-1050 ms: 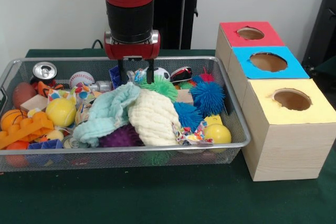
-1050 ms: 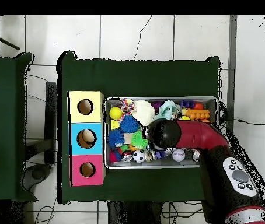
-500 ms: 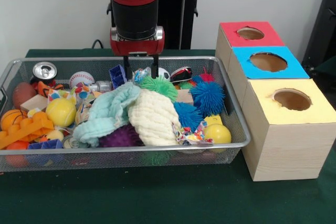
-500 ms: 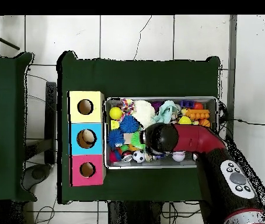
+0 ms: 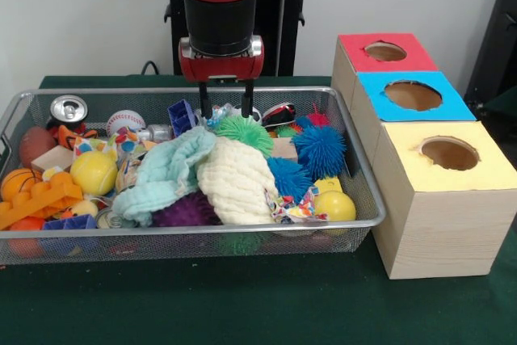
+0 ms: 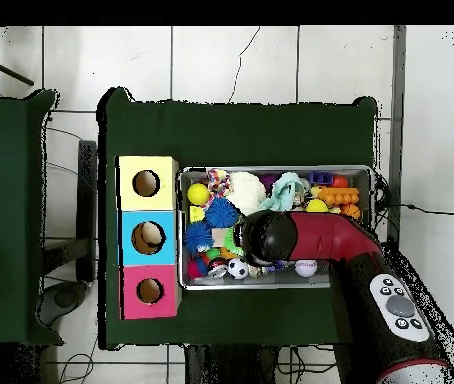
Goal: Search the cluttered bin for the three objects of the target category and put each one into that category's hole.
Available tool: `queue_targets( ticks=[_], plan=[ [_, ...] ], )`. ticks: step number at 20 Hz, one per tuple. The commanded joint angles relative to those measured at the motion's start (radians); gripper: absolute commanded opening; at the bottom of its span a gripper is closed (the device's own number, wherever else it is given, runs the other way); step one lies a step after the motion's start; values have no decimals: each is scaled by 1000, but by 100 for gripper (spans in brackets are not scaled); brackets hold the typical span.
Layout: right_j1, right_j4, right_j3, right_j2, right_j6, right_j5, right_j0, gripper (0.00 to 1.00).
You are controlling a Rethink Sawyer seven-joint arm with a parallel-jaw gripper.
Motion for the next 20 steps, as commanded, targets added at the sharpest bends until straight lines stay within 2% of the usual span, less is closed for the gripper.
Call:
queue_targets(
  ticks=[1, 12, 20],
  plan=[
    [24, -13, 39, 34, -13, 18, -10, 100],
    [137, -49, -43, 46, -86, -3, -59, 100],
    [156, -70, -57, 53, -129, 12, -104, 100]
  ],
)
